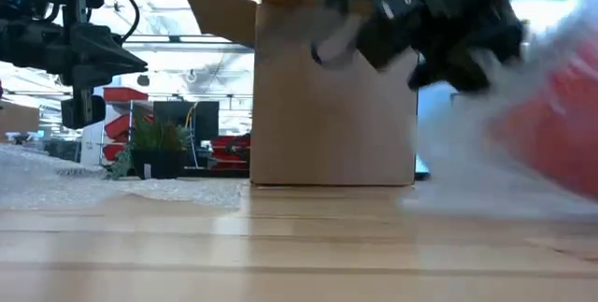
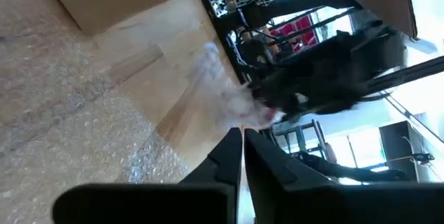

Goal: Wrap mug
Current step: Wrap the red mug with bubble wrap

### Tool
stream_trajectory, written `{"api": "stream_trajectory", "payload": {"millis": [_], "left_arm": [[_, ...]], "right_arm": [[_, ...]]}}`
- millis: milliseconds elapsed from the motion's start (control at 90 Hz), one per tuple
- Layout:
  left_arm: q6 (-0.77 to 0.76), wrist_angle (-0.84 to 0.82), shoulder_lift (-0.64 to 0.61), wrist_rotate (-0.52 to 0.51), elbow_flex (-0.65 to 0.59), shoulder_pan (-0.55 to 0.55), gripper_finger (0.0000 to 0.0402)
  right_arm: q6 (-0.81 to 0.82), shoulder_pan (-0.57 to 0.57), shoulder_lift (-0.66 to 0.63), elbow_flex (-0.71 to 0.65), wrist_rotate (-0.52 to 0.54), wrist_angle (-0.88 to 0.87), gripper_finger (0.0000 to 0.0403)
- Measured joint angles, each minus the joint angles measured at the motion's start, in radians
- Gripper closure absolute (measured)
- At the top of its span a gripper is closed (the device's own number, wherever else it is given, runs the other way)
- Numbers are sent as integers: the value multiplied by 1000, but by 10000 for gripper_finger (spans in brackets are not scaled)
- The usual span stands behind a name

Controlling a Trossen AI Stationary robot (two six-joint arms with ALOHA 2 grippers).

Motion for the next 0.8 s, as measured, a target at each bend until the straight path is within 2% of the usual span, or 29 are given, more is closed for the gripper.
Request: {"api": "stream_trajectory", "payload": {"millis": [89,189,289,389,511,622,800], "left_arm": [[-4,0,0,0,0,0,402],[-18,0,0,0,0,0,402],[-20,14,0,1,0,-1,402],[61,-9,10,4,39,-25,402],[155,-100,42,-28,179,-60,402],[234,-242,119,-81,308,-86,402],[341,-315,280,-91,477,-109,402]], "right_arm": [[6,5,-49,31,53,111,397],[-24,19,-99,20,183,251,398],[-57,30,-116,-14,271,297,399],[-57,21,-113,-65,264,360,398],[-30,13,-113,-125,261,450,394],[-14,8,-112,-145,259,494,384],[-99,10,-112,-145,257,554,343]]}}
